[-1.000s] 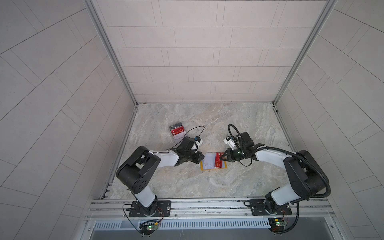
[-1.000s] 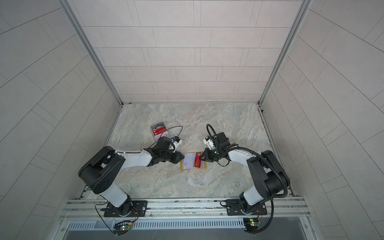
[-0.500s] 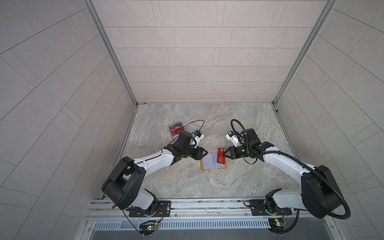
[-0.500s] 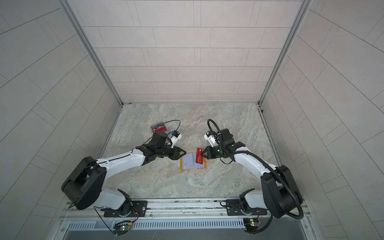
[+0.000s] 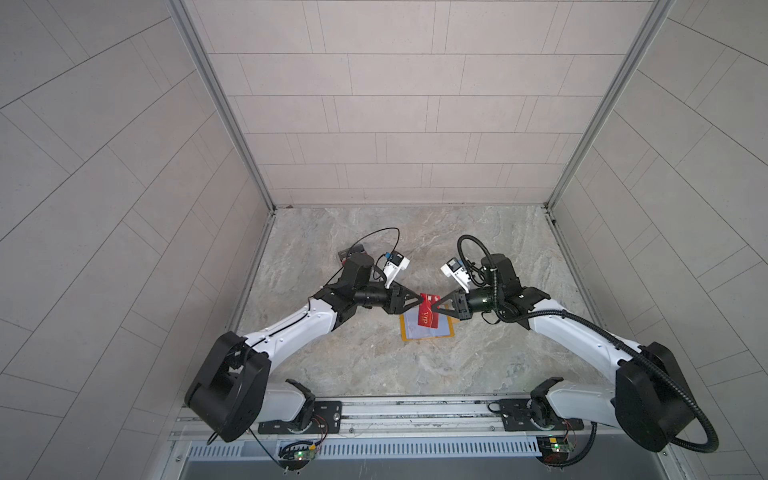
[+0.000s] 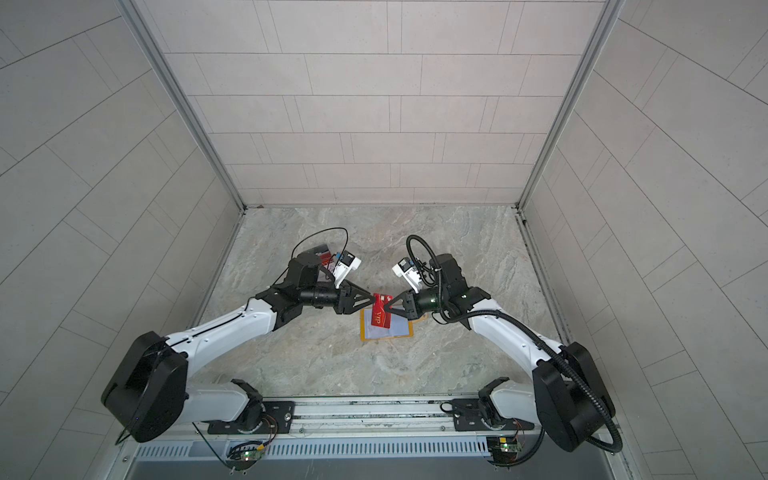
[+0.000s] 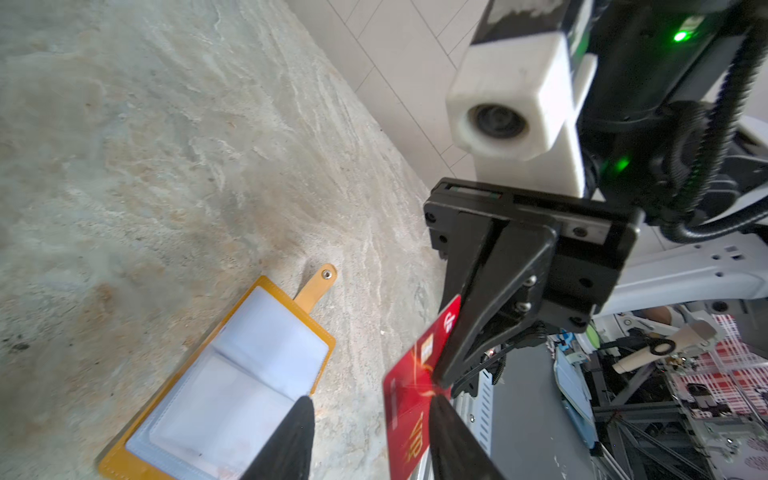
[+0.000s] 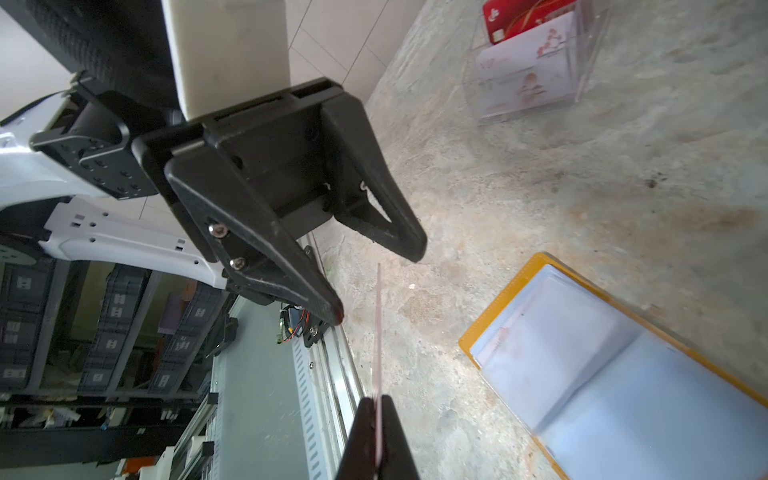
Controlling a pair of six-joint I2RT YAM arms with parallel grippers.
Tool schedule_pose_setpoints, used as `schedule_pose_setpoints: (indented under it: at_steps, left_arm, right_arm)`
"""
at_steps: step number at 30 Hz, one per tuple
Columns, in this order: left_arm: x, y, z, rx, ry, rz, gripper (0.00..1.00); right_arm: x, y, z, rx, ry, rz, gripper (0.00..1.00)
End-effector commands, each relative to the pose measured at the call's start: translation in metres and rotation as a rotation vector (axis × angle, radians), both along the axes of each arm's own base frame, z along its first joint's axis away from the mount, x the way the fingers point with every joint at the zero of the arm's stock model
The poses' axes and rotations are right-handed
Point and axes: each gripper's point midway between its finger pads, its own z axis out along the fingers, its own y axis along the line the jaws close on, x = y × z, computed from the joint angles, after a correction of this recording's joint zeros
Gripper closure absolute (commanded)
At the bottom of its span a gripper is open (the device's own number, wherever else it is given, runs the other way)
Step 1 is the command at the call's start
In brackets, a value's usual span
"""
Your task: Take the credit cards out of the card holder
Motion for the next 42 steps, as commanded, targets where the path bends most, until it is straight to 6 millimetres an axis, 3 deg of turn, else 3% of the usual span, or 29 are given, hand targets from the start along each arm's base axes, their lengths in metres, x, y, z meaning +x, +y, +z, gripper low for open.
schedule_pose_setpoints:
  at_steps: [1,18,27,33,39,42]
  left_arm:
    - [-0.011,-0.005,0.031,-0.081,-0.028,-0.091,0.54]
    - [-0.033,-0.006,0.035,-0.096,0.003,-0.215,0.80]
    - [-0.035,-0.006,0.038,-0.104,0.019,-0.219,0.95]
    - [-0.025,-0.004,0.049,-0.110,-0.003,-0.137,1.00]
    - [-0.005,-0.002,0.064,-0.167,-0.043,0.001,1.00]
    - [0.007,0.002,0.076,-0.214,-0.069,0.089,1.00]
  right_arm:
    - [-0.007,0.007,0.021,0.050,-0.089,0.065,1.00]
    - [-0.015,0.013,0.022,0.067,-0.095,0.124,1.00]
    - [-0.011,0.012,0.021,0.046,-0.117,0.106,1.00]
    - [-0.004,0.005,0.020,-0.003,-0.155,0.027,0.76]
    - [-0.002,-0.002,0.025,0.015,-0.193,-0.053,0.44]
    - [0.011,-0.006,0.033,0.068,-0.194,-0.173,0.38]
